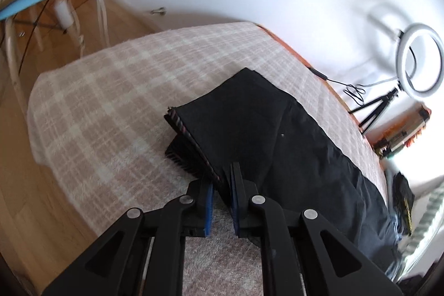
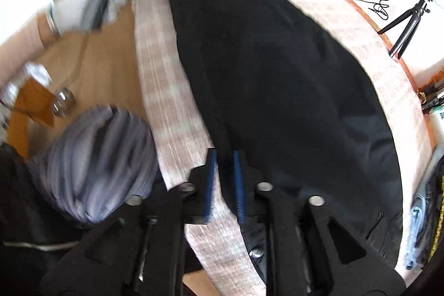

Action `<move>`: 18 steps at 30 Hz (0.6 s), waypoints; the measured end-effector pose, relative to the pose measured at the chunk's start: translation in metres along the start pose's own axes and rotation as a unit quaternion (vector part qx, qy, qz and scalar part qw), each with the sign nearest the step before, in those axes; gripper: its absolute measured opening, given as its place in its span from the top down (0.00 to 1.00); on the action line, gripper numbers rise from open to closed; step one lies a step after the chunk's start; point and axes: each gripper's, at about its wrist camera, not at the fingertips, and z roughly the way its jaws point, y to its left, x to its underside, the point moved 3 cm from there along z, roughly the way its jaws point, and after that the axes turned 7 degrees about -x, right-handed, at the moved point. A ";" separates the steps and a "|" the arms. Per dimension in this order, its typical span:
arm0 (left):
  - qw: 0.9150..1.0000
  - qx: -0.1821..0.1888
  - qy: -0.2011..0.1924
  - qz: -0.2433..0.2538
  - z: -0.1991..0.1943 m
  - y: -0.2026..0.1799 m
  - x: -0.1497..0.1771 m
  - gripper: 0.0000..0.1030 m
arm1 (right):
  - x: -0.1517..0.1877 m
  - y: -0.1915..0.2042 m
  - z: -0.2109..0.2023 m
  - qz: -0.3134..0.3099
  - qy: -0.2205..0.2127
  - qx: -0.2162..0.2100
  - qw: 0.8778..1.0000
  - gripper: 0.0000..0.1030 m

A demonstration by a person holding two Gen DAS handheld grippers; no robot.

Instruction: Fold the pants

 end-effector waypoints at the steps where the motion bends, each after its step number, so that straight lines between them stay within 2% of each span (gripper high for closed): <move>1: 1.000 0.001 0.001 0.003 0.002 0.000 0.000 0.92 | -0.008 -0.003 -0.006 0.005 -0.013 -0.003 1.000 0.59; 2: 1.000 0.007 0.003 0.005 0.003 0.002 -0.001 0.92 | -0.019 -0.006 -0.012 0.009 -0.029 -0.005 1.000 0.53; 6: 1.000 -0.004 0.014 0.015 0.010 0.003 -0.004 0.92 | -0.062 -0.021 -0.023 0.018 -0.063 -0.018 0.998 0.53; 10: 1.000 -0.008 0.020 0.017 0.013 0.003 -0.008 0.92 | -0.114 -0.034 -0.017 0.012 -0.086 -0.030 0.996 0.49; 12: 0.999 -0.014 0.016 0.030 0.013 0.002 -0.009 0.92 | -0.145 -0.039 -0.003 0.010 -0.090 -0.054 0.994 0.42; 15: 0.998 -0.026 0.009 0.063 0.014 -0.004 -0.007 0.91 | -0.184 -0.043 0.020 -0.003 -0.092 -0.064 0.994 0.41; 18: 0.997 -0.026 0.009 0.078 0.014 -0.007 -0.008 0.86 | -0.225 -0.048 0.050 0.002 -0.086 -0.078 0.993 0.41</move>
